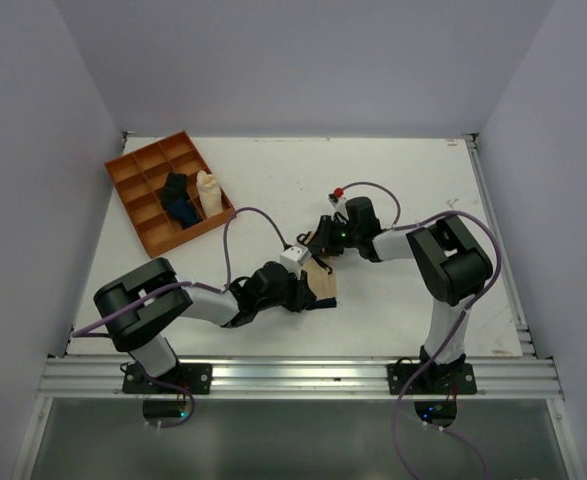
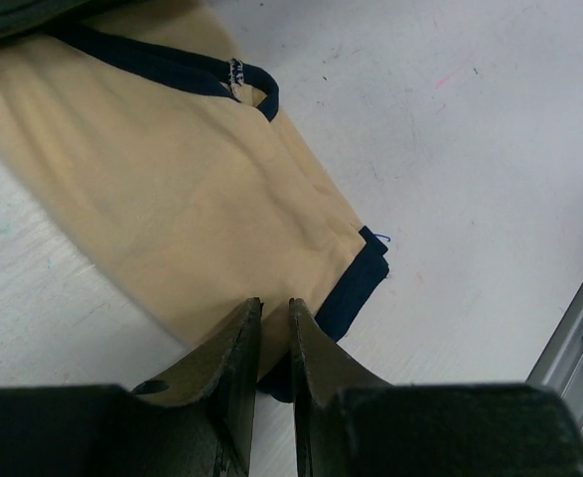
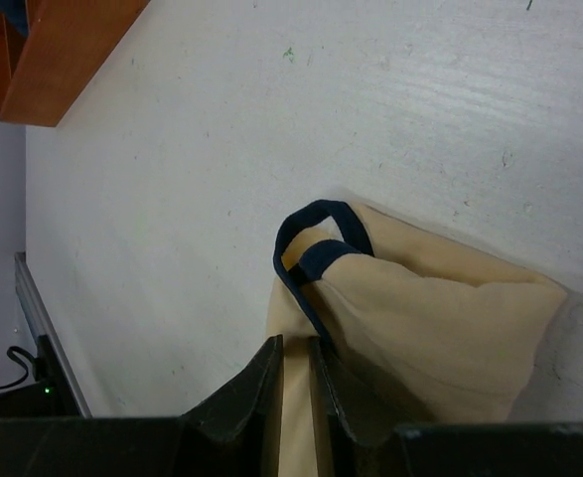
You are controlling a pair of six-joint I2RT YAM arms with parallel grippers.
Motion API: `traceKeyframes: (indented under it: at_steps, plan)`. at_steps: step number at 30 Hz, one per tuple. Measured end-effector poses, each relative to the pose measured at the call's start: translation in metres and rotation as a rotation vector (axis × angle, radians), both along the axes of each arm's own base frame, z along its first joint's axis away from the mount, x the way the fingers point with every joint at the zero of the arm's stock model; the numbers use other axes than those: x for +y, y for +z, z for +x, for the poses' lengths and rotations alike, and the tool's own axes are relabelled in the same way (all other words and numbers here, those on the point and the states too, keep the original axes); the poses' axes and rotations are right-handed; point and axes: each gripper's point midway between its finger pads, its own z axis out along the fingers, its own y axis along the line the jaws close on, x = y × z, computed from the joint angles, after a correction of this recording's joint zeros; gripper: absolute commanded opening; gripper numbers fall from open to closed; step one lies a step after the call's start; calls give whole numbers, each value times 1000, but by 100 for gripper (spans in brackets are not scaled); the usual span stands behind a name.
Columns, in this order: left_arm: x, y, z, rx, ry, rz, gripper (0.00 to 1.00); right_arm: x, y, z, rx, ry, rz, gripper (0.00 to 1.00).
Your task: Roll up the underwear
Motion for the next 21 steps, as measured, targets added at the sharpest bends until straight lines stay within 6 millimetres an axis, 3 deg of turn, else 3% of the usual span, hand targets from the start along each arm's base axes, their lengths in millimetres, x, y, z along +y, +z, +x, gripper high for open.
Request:
traceKeyframes:
  at_steps: [21]
  plan:
    - [-3, -1, 0, -2, 4, 15, 21, -3, 7, 30, -12, -19, 10, 22]
